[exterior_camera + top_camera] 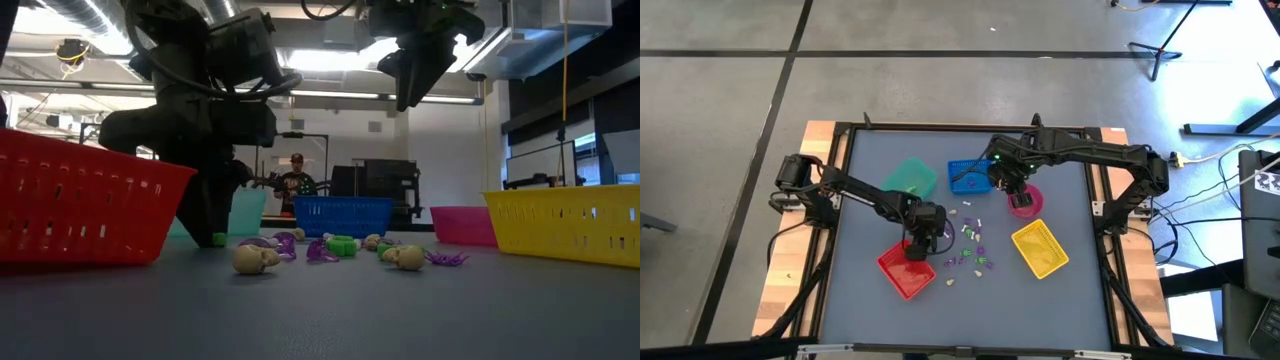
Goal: Sort Halloween decoration
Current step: Put the green skeleton toy into the green bin
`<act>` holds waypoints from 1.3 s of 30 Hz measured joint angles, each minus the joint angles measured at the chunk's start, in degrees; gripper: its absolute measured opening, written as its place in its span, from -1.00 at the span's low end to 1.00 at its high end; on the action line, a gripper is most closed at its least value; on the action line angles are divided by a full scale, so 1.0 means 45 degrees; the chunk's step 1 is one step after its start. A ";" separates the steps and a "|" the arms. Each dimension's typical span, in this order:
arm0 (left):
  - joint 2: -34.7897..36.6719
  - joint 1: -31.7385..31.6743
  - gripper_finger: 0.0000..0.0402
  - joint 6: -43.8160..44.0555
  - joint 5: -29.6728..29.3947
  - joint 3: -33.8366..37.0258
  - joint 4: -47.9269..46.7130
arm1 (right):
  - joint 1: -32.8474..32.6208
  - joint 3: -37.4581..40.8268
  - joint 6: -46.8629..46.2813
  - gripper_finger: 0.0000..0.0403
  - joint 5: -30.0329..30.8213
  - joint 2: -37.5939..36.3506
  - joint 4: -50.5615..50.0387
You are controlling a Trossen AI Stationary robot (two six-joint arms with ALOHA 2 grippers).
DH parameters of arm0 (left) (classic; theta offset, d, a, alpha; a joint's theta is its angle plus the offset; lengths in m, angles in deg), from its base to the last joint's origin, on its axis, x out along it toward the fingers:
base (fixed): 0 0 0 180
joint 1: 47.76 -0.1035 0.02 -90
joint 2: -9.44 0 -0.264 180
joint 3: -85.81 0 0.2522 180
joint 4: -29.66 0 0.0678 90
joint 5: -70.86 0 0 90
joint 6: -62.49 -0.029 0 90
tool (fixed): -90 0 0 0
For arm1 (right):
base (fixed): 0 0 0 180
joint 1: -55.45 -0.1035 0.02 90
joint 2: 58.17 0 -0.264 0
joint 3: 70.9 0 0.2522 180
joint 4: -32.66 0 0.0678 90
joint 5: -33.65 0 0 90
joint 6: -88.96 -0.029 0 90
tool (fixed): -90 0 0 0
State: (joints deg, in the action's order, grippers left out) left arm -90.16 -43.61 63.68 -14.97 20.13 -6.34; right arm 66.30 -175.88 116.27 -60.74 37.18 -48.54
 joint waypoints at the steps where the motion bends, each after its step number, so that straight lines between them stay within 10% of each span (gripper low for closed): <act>1: -0.0001 -0.0002 -0.19 0.0001 0.0004 0.0000 0.0000 | 0.0000 0.0000 -0.0004 -0.35 0.0000 0.0000 0.0000; 20: 0.0004 0.0007 -0.81 -0.0052 0.0088 0.0000 0.0000 | 0.0000 0.0000 -0.0077 -0.35 -0.0005 0.0000 -0.0069; 39: -0.0030 -0.0772 -0.83 -0.0789 -0.0198 -0.3517 -0.4194 | 0.0000 0.0010 -0.0608 -0.35 -0.0947 -0.0355 -0.2726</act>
State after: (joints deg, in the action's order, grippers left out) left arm -90.30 -47.09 60.13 -15.86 4.30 -25.21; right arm 66.30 -175.84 113.53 -65.00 35.59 -60.81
